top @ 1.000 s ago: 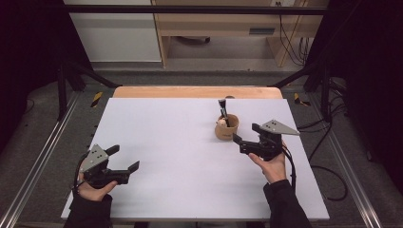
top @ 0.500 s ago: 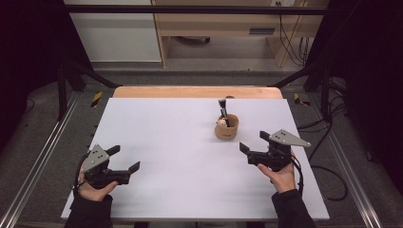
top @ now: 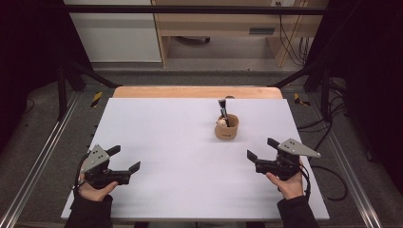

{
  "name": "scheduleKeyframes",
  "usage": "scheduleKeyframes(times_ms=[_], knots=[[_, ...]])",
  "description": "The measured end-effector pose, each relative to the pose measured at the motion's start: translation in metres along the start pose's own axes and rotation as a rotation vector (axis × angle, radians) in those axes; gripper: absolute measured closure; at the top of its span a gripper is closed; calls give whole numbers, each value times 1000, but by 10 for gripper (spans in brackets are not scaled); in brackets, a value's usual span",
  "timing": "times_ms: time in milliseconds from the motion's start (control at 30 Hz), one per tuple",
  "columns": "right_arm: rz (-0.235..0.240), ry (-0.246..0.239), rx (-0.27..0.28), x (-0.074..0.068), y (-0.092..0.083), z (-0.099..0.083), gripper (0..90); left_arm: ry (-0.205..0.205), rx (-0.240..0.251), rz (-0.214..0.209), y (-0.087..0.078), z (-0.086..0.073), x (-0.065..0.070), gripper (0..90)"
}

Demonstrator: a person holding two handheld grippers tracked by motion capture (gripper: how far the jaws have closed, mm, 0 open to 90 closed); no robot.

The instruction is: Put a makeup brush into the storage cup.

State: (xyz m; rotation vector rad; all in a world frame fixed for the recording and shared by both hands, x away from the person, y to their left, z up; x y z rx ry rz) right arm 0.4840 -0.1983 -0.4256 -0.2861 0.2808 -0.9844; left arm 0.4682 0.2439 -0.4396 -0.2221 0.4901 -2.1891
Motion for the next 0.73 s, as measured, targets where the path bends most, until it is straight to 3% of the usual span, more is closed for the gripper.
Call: scheduleKeyframes(times_ms=[733], knots=[[-36,22,16,15,-16,-18,78,-14,8,0,-1,0,-1,51]])
Point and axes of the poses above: each handheld gripper's, and its own axes: y roughly forward along the jaws, z roughly out of its top, x roughly to its right, the point moved 7 cm from there along y, roughly forward along the jaws, and after that the axes turned 2 degrees about -x, right-handed, at the moved point
